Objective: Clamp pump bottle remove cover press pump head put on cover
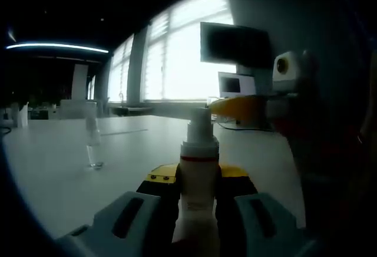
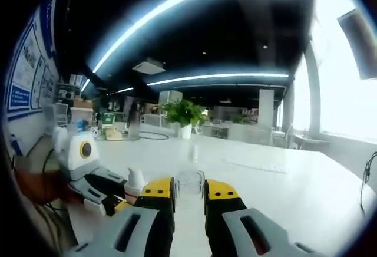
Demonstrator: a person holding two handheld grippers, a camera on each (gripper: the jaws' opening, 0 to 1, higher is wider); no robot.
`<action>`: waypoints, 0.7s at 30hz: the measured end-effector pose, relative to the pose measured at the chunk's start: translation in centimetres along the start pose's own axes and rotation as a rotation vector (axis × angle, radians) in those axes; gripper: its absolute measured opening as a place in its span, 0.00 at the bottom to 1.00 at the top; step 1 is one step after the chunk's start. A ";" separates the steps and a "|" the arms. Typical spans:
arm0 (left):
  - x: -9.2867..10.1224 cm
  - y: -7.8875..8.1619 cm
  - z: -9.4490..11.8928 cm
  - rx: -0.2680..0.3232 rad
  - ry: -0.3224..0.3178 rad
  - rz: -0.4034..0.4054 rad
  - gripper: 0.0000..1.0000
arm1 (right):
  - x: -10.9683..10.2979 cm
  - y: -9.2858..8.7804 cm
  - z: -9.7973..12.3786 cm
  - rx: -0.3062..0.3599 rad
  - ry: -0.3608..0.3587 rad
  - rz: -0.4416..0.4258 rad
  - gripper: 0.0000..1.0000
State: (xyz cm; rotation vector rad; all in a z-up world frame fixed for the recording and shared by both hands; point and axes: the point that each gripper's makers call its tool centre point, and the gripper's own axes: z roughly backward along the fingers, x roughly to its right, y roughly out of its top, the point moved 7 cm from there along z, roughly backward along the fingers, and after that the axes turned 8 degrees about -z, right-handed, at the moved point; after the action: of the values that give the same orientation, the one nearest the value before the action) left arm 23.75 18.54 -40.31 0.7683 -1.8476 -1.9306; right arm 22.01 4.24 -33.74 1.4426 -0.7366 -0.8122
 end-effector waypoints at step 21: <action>-0.1 0.0 0.0 0.000 0.001 -0.001 0.14 | -3.6 1.7 -0.7 0.062 0.124 -0.079 0.14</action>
State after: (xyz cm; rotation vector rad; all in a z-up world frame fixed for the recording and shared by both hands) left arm 23.83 18.62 -40.33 0.7694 -1.8470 -1.9309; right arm 20.70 7.52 -31.84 1.5716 -0.6184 -0.7582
